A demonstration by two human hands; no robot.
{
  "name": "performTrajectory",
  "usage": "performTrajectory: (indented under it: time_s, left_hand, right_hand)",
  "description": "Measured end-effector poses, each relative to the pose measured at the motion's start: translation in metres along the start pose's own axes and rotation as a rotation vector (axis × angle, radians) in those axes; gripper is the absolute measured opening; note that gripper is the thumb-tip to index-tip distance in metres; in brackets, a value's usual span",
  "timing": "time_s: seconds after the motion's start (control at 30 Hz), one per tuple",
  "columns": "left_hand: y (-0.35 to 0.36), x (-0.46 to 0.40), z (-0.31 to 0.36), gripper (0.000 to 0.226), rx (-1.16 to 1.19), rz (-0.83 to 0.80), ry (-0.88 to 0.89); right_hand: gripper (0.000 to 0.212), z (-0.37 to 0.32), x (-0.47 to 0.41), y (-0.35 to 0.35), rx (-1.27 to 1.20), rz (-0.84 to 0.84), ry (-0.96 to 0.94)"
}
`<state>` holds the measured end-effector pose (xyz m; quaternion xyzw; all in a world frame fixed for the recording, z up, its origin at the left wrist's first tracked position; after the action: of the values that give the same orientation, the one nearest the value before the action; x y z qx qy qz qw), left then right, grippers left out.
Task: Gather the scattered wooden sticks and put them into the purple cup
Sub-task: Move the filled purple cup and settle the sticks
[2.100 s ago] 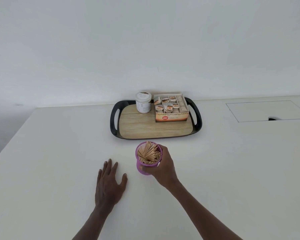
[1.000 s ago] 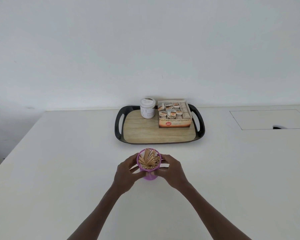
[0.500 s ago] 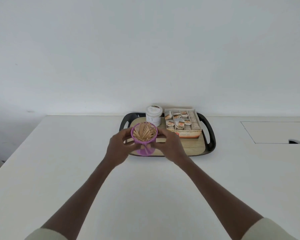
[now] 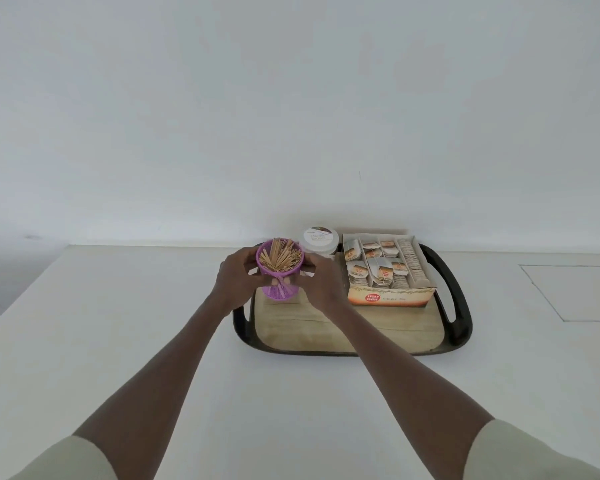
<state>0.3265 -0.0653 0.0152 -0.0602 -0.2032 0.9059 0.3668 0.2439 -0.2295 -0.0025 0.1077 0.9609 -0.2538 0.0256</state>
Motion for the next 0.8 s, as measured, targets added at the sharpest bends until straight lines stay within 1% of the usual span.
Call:
performTrajectory:
  time_s: [0.23, 0.33, 0.47, 0.63, 0.8]
  left_hand:
    - [-0.001, -0.019, -0.024, 0.069, -0.023, 0.025, -0.025]
    - [-0.002, -0.026, -0.027, 0.069, -0.005, 0.037, -0.035]
    - [-0.005, -0.037, -0.029, 0.067, 0.006, 0.039, -0.054]
    - [-0.005, -0.044, -0.031, 0.065, -0.007, 0.036, -0.054]
    - [-0.003, -0.05, -0.031, 0.061, -0.062, 0.032, -0.028]
  right_hand:
    - [0.038, 0.013, -0.017, 0.017, -0.054, 0.005, 0.038]
    - [0.034, 0.015, -0.024, 0.018, -0.039, 0.022, 0.044]
    - [0.026, 0.013, -0.031, 0.021, -0.006, 0.087, 0.087]
    - [0.024, 0.015, -0.036, 0.025, 0.032, 0.116, 0.135]
    - [0.023, 0.015, -0.04, 0.025, 0.069, 0.153, 0.143]
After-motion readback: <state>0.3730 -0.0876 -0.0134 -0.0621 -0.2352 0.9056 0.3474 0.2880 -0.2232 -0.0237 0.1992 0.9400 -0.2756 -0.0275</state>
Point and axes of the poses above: each hand's wrist, its own x-axis away from the middle knuckle, its own y-axis out of the palm, z = x × y, the point moved 1 cm from there along -x, towards the middle knuckle, and after that the axes turned 14 degrees about -z, right-handed, at the moved point
